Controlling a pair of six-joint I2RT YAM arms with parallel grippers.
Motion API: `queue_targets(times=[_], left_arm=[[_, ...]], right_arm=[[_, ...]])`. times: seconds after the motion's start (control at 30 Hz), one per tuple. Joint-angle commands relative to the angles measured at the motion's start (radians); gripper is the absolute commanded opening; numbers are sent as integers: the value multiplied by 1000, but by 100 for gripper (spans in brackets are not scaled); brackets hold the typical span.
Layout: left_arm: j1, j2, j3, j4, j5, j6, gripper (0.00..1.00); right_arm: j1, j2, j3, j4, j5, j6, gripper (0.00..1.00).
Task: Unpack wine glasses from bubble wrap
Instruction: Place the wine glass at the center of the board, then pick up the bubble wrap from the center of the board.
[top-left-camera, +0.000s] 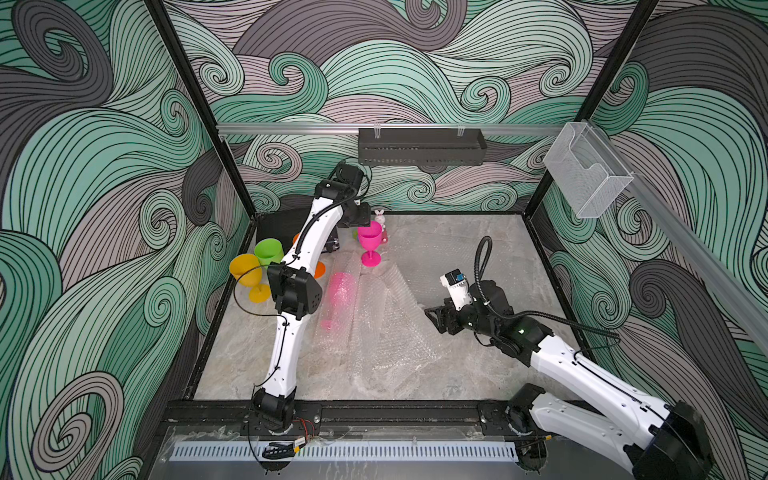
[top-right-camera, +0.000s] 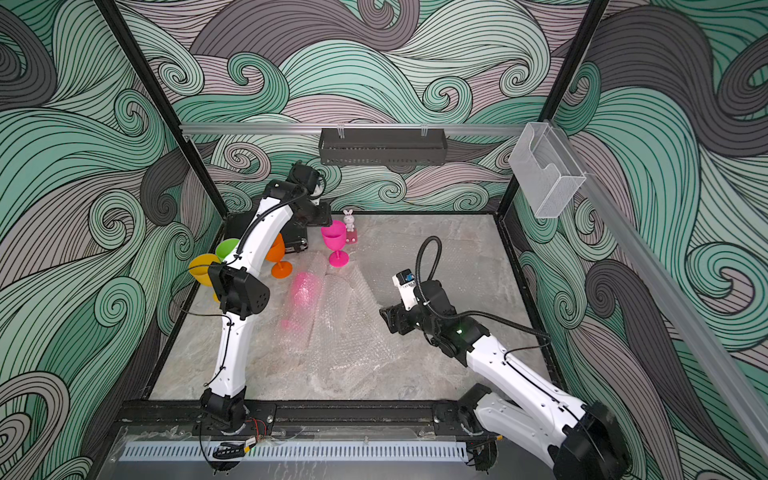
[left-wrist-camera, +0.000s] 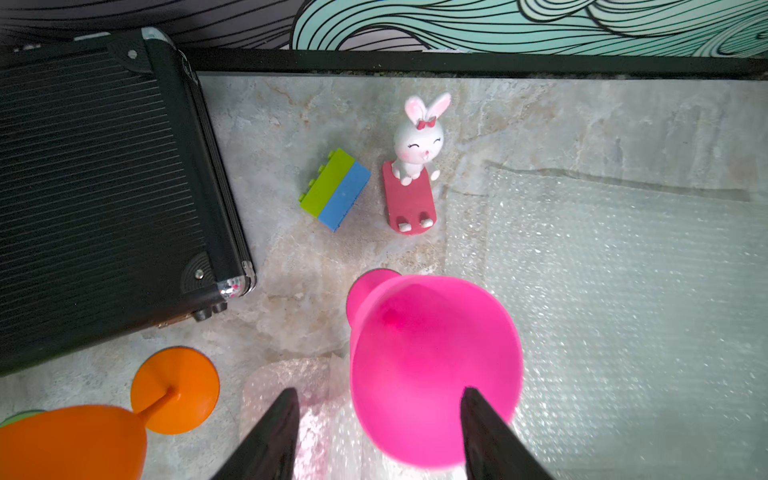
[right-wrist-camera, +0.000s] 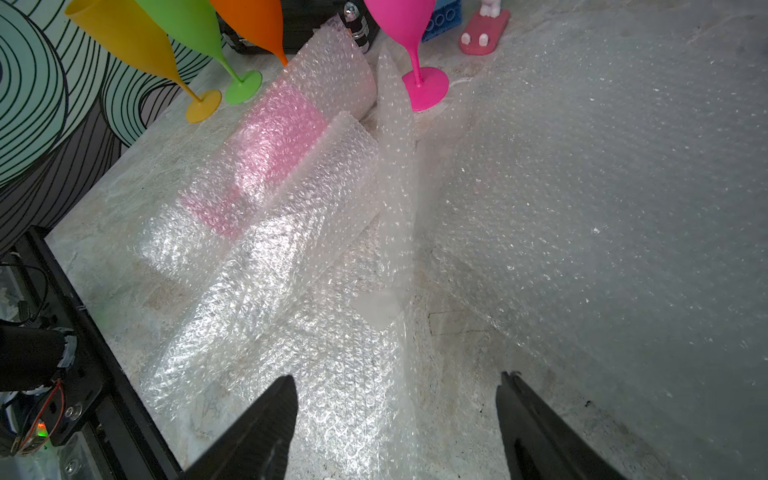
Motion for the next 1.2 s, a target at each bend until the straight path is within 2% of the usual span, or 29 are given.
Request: queue_targets(times=[0.0,0.27,0.5,0.67,0.83,1.0,1.17], left_arm=[[3,-161,-105,56,56,-8,62],[6,-486,-596,215,145,-38,63],[7,-753,-966,306,223,-76,63],[6,-908,-1219,359,345,-142,64],[-21,-936,-1387,356,429,-208,63],[-108,-940,-1497,414,409,-254,64],[-192,-865,-1520,439,353,-274,64]], right_arm=[[3,9,37,-58,10,25,81],[53,93,49,-139,62,47,82],[65,221,45,-21,88,-2,80],[73,342,74,61,68,-54,74],[76,422,126,60,51,-87,65],[78,448,145,70,29,-81,51],[80,457,154,62,23,-80,36]])
